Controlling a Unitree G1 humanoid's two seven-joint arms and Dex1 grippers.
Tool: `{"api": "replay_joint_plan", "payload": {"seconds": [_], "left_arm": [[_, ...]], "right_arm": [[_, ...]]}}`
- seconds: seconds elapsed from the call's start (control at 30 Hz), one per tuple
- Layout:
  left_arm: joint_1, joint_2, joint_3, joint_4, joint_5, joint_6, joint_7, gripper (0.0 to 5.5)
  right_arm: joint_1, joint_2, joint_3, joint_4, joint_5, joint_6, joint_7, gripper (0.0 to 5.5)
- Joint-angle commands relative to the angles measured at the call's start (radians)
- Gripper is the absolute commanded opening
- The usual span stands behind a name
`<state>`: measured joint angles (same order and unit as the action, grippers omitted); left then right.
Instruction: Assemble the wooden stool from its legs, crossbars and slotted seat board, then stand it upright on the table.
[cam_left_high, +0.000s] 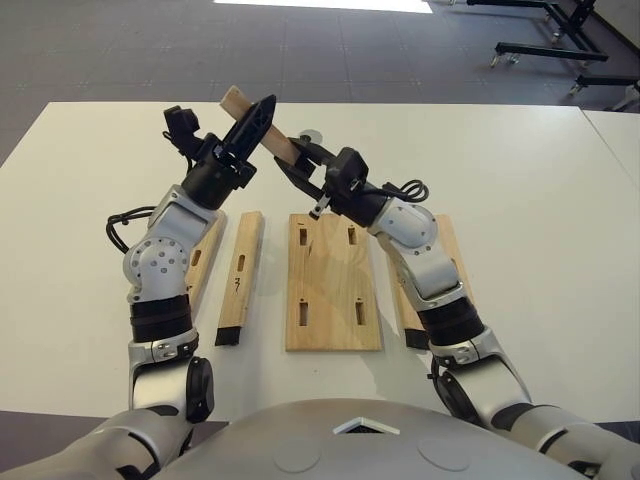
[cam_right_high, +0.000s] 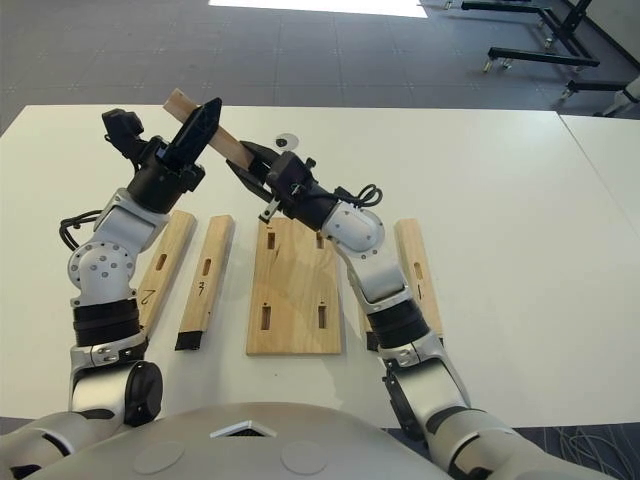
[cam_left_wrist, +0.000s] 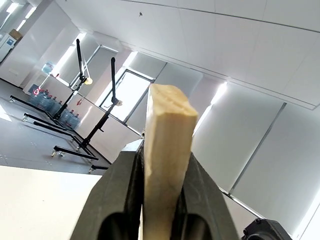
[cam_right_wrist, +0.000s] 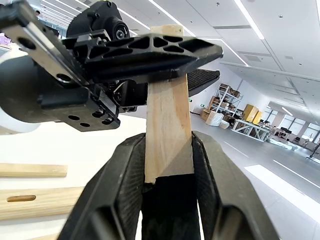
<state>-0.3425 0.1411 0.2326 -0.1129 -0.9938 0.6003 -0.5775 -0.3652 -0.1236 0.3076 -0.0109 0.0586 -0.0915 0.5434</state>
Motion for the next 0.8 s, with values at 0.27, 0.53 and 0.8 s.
{"api": "replay_joint_plan", "payload": {"seconds": [0.27, 0.53, 0.8], "left_arm": [[0.007, 0.012, -0.049, 0.041, 0.092, -0.034, -0.014, 0.39], [-0.022, 0.014, -0.014, 0.103, 0.168, -0.126, 0.006, 0.39], [0.056, 0.104, 0.070, 0.049, 0.381, -0.314, 0.136, 0.39]], "right_arm": [[-0.009, -0.014, -0.017, 0.026, -0.014, 0.057, -0.006, 1.66], [0.050, -0.077, -0.038, -0.039, 0.029, 0.139, 0.052, 3.20], [-0.039, -0.154, -0.229, -0.243, 0.237, 0.372, 0.058, 3.84]]}}
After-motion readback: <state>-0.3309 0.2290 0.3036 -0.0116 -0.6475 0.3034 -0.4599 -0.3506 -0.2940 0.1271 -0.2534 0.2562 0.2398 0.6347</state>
